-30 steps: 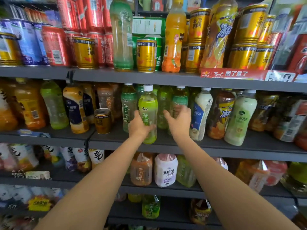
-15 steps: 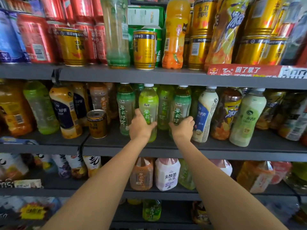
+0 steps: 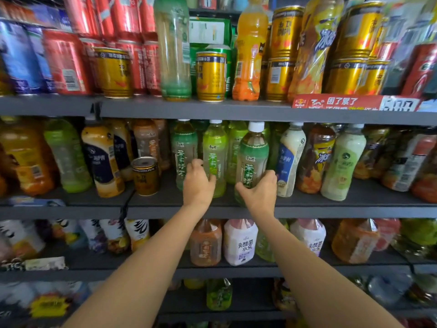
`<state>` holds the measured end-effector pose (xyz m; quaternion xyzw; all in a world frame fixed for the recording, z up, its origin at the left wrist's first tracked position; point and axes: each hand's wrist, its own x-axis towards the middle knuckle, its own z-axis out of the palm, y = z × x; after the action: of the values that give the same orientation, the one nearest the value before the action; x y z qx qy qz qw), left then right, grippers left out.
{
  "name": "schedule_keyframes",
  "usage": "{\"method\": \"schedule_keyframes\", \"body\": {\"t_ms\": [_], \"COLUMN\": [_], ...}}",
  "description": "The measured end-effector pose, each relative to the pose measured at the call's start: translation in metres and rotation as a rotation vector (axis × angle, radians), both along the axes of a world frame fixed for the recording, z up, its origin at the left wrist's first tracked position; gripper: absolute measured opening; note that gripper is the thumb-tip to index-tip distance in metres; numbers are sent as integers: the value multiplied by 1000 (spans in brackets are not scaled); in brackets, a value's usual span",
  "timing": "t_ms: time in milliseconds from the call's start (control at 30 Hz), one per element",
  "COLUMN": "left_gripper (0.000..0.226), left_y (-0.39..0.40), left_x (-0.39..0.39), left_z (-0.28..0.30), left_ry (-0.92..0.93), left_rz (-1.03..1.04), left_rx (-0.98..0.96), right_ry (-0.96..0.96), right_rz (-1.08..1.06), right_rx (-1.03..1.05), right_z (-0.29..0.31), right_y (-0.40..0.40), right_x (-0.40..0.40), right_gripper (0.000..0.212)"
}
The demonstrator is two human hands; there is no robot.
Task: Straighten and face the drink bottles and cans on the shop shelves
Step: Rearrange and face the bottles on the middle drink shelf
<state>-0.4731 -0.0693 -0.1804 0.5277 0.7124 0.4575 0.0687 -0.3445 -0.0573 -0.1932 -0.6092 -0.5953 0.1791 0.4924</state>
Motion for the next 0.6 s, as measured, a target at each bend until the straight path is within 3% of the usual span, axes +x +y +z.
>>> {"method": "schedule_keyframes", "body": {"t_ms": [133,200,400,467,600], "left_gripper": [26,26,43,56,67], "left_y": [-22,-31,-52,-59,-65], "left_x": [-21,-25,-55,-73,-99], "left_z": [-1,-1,1,3,11], "left_ry": [-83,-86,-186,-134,-170], "left_rz": [-102,-192,-336,-357,-265], "left_rx": [228,252,119,48,-2], "right_ry": [-37,-66,-109,-109,-176], "right_rz": [2,40,215,270,434], "right_rx": [96,129,160,159,111], "right_z": [-12,-15,-10,-8,-7], "right_y": [-25,-33,-45,-49,-49], "right_x": [-8,-18,-74,-93,-126], "right_gripper": [48,47,46,43,49]}}
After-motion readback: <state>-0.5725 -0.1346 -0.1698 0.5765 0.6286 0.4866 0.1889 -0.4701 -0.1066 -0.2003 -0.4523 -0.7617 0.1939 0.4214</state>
